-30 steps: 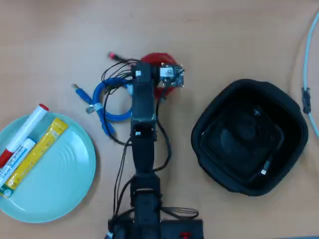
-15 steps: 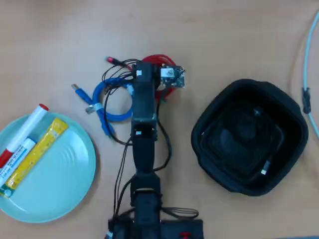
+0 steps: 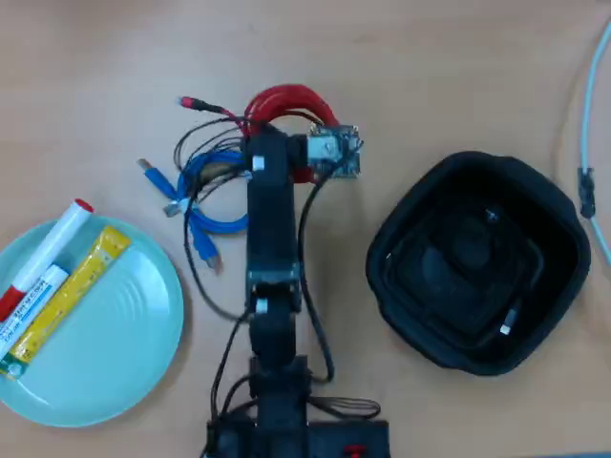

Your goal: Put a black charging cable in a black bowl and put a red charging cable in a green bowl

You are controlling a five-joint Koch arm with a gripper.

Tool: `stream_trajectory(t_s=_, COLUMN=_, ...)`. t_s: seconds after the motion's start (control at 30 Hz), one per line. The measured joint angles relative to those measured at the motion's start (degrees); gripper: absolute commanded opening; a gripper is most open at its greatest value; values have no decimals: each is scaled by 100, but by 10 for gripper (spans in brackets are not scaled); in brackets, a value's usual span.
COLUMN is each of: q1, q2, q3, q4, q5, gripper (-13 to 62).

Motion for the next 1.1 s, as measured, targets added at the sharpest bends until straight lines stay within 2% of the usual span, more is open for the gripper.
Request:
stream_trajectory(t_s=0.37, q1=-1055, q2=308, q3=62, q4=18, q5=0, gripper=-63)
stream_trajectory(t_s=0.63, q1=-3050, q2=316, q3=62, q4=18, q5=0, gripper=-64)
stream_trajectory(t_s=0.87, q1=-5317, q2=316, q3=141, q4=44, q5=0, gripper=-62)
stream_trajectory(t_s=1.1, q1=-6627, q2=308, q3=141, q4=44, q5=0, gripper=-57)
